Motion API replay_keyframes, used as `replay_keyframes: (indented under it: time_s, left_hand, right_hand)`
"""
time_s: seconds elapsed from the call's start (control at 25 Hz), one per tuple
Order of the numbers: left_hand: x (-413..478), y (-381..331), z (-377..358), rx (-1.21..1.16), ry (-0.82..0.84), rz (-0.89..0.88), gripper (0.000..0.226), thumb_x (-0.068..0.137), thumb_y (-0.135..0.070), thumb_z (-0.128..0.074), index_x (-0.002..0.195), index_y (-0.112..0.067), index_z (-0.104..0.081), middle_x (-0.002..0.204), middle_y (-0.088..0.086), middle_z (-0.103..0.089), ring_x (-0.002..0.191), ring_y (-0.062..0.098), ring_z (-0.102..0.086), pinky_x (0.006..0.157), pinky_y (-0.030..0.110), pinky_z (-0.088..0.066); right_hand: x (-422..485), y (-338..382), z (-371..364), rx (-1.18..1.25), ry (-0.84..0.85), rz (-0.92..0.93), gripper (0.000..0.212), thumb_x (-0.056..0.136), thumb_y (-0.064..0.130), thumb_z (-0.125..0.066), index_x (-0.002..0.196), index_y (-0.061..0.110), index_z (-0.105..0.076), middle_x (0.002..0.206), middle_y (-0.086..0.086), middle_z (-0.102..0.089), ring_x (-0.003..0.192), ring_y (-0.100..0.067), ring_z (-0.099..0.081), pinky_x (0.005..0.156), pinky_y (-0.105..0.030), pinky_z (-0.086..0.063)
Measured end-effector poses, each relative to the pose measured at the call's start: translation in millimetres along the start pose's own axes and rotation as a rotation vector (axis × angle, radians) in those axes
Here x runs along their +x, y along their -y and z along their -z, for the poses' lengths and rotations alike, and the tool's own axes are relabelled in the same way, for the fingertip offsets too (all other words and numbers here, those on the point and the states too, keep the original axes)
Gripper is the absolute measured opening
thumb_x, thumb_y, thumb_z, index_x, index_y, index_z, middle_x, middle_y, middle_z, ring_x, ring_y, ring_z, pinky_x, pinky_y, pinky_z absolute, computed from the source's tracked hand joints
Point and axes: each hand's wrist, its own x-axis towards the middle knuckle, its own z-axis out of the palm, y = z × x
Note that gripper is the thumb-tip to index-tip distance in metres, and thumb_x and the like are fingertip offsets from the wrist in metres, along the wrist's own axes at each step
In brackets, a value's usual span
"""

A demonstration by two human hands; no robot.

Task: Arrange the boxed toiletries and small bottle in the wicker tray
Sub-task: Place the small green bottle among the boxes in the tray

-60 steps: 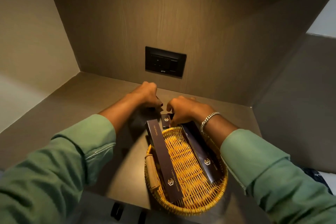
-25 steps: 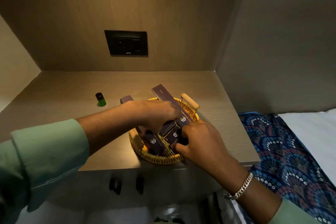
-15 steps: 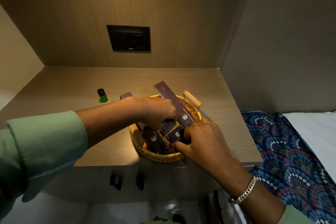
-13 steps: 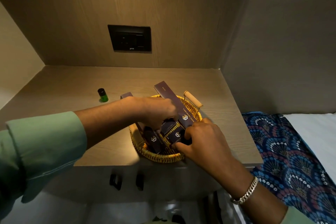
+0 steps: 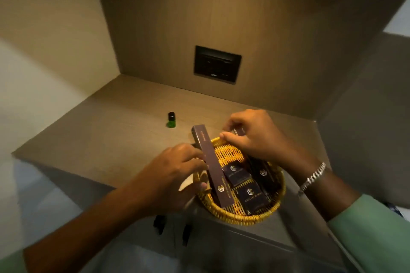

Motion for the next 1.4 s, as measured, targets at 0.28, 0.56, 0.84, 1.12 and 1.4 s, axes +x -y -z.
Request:
replay_keyframes:
  time_s: [0.28,0.56,0.84,1.12,1.4]
  left_hand:
    - [-15,-6,-25,0.042,-0.15,0.092,0.029,0.086,-0.031,-0.063,0.11,-0.015,-0.063,0.116,0.007,-0.065,0.108,0.021,-0.056,0.085,0.041,-0.054]
    - [-20,-12,-36,-0.028,-0.121,0.123,0.032,0.09,-0.031,-0.058,0.117,-0.015,-0.061,0.127,0.011,-0.06,0.114,0.023,-0.053,0.083,0.041,-0.053]
    - [-16,-3,-35,-0.01,-0.13,0.062,0.033,0.091,-0.038,-0.054,0.114,-0.016,-0.063,0.124,0.009,-0.063,0.115,0.021,-0.054,0.086,0.041,-0.05]
    - [-14,-6,-38,-0.083,-0.176,0.094,0.028,0.089,-0.041,-0.055,0.106,-0.019,-0.062,0.117,0.006,-0.063,0.108,0.016,-0.053,0.08,0.034,-0.051]
    - [-17,-18,-44,-0.134,-0.232,0.173,0.031,0.086,-0.037,-0.058,0.105,-0.014,-0.067,0.12,0.007,-0.064,0.111,0.017,-0.055,0.08,0.037,-0.055]
  right_hand:
    - [154,35,-68,-0.141,0.324,0.197,0.041,0.081,0.033,-0.072,0.118,0.02,-0.06,0.107,-0.001,-0.064,0.092,-0.019,-0.06,0.072,-0.031,-0.049]
    - [180,30,-90,-0.185,0.394,0.297,0.009,0.084,0.014,-0.068,0.093,0.011,-0.069,0.095,-0.005,-0.068,0.091,-0.02,-0.065,0.074,-0.026,-0.052]
    - [97,-4,7,0.056,0.284,0.327,0.016,0.076,0.028,-0.071,0.091,0.024,-0.07,0.093,0.008,-0.067,0.085,-0.005,-0.064,0.071,-0.023,-0.054]
    - [37,-42,0,-0.116,0.476,0.233,0.028,0.08,0.015,-0.073,0.105,0.027,-0.067,0.107,0.008,-0.064,0.094,-0.005,-0.059,0.081,-0.025,-0.054]
    - [29,-42,-14,-0.208,0.529,0.25,0.038,0.08,0.014,-0.072,0.115,0.025,-0.061,0.11,0.004,-0.064,0.098,-0.012,-0.06,0.082,-0.033,-0.056]
